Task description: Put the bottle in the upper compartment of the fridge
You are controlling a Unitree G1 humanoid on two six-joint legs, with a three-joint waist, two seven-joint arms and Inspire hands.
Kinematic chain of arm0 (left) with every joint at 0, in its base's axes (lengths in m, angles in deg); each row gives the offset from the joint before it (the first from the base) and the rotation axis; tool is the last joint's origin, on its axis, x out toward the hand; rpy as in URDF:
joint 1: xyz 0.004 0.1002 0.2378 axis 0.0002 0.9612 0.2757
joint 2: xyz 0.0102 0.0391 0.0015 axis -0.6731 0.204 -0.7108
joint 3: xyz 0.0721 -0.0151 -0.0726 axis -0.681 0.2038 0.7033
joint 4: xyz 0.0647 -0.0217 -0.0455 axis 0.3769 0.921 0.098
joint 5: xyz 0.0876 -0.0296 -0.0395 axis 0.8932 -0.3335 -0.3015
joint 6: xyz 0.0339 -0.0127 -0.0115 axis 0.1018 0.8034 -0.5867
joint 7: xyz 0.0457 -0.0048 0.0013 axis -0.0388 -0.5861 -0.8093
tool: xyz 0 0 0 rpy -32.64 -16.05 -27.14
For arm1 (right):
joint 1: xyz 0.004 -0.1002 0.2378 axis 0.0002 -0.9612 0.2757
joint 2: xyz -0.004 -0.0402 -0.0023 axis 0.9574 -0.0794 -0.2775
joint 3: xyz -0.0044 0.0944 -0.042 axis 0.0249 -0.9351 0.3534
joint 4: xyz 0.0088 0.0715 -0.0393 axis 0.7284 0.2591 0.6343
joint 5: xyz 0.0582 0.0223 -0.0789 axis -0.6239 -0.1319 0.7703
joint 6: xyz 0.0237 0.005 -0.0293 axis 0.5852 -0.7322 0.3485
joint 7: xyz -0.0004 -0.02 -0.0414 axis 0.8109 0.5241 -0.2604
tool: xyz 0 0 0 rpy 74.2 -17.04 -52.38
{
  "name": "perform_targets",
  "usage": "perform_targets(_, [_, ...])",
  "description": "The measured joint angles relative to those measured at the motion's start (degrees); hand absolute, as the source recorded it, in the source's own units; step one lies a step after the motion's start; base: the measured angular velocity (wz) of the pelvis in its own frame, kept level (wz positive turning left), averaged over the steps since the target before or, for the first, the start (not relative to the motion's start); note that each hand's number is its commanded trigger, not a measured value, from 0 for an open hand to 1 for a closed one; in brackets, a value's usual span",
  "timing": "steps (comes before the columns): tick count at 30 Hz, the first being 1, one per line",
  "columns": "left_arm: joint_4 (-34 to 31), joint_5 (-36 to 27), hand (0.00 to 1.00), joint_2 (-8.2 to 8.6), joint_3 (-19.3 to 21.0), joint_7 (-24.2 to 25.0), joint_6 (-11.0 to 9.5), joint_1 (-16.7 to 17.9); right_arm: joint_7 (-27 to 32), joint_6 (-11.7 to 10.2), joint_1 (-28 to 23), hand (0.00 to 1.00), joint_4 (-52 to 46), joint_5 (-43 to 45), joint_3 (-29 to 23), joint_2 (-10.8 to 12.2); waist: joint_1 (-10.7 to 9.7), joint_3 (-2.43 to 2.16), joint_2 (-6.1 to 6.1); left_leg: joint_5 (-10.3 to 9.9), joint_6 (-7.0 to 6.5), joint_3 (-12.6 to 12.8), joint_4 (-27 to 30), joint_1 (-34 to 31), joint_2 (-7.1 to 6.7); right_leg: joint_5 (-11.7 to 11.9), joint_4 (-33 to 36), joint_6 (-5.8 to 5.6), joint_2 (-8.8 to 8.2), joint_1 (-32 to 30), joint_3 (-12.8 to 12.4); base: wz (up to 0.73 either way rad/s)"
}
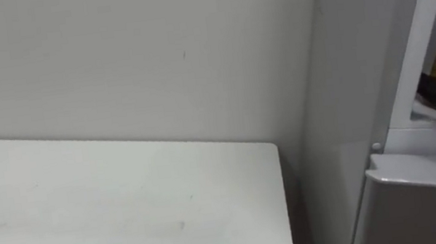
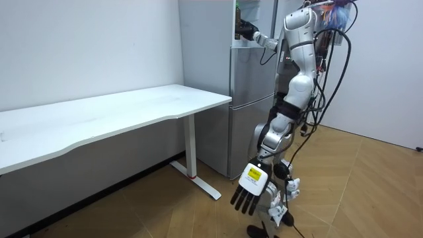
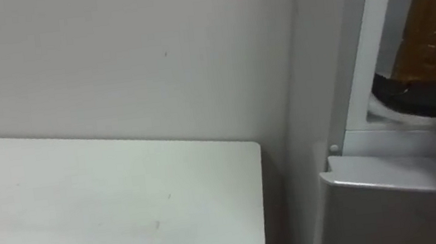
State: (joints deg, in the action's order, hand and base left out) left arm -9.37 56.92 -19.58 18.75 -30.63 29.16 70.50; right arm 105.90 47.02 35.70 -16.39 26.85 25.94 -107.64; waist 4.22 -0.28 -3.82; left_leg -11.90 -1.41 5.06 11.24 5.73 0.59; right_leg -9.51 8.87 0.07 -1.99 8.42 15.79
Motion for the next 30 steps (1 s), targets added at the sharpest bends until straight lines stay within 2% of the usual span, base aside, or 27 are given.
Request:
perform_targets(1, [0.07, 0.0, 0.0, 0.1, 0.0, 0.0, -0.02, 0.03, -0.11, 0.03, -0.09, 0.0, -0.33, -0.01, -0.09, 0.0, -0.63, 0.13, -0.13, -0.02, 0.0, 0.0, -0.1, -0.03, -0.02, 0.0, 0.06, 0.0, -0.01, -0.02, 0.05, 0.0])
perform_targets(5, [0.09, 0.03, 0.0, 0.2, -0.01, 0.25, -0.28, 0.13, -0.1, 0.17, -1.44, 0.0, -3.49, 0.0, -1.85, 0.1, -0.8, 0.36, -0.52, -0.03, 0.0, 0.51, -0.42, -0.2, 0.02, 0.0, 0.27, 0.0, 0.05, -0.5, -0.92, -0.07])
perform_targets(12, [-0.4, 0.02, 0.0, 0.23, -0.49, 0.42, -0.43, -0.13, 1.1, 0.15, -2.67, 0.0, -6.41, -0.11, -2.66, 0.47, -1.38, 0.26, -0.6, -0.06, -0.07, 1.22, -0.38, -0.58, 0.09, 0.01, 0.91, 0.02, 0.06, -1.63, -1.78, -0.06])
perform_targets(15, [-0.44, 0.01, 0.0, 0.43, -0.49, -0.64, -0.55, -0.07, 1.76, 0.15, -3.63, 0.0, -7.18, -0.13, -4.13, 2.62, -1.48, 0.19, -0.52, -0.07, -0.06, 1.27, -0.41, -0.59, 0.2, 0.02, 0.94, 0.03, 0.16, -1.74, -1.87, 0.0])
perform_targets(19, [-0.21, 0.09, 0.0, 1.0, -0.48, -1.59, -0.55, 0.04, 3.31, 0.16, -4.96, 0.0, -9.6, -0.01, -4.38, 2.88, -1.59, -0.25, 0.23, -0.04, -0.06, 1.28, -0.1, -1.21, 0.19, 0.02, 1.37, 0.04, 0.14, -2.67, -2.1, -0.02])
perform_targets(26, [1.05, 0.09, 0.0, 1.03, -0.4, -2.02, -0.57, -0.01, 5.08, 0.16, -5.06, 0.0, -14.31, -0.2, -4.78, 3.02, -2.23, -0.13, 0.55, -0.05, -0.06, 1.29, -0.4, -1.1, 0.24, 0.02, 1.82, 0.03, 0.15, -2.91, -2.31, -0.02])
perform_targets(29, [1.51, 0.12, 0.0, 1.03, -0.12, -1.98, -0.71, -0.39, 5.59, -0.08, -5.38, 0.0, -18.25, -0.18, -6.88, 4.85, -2.35, -0.08, 0.63, -0.05, -0.06, 1.27, -0.36, -1.17, 0.23, 0.02, 1.85, 0.03, 0.14, -2.89, -2.36, 0.0])
perform_targets(30, [1.98, 0.15, 0.0, 1.03, 0.0, -1.94, -0.85, -0.65, 5.66, -0.38, -5.55, 0.0, -19.96, 0.01, -7.72, 6.24, -2.39, -0.07, 0.65, -0.05, -0.06, 1.27, -0.31, -1.18, 0.23, 0.02, 1.86, 0.03, 0.16, -2.88, -2.63, 0.0])
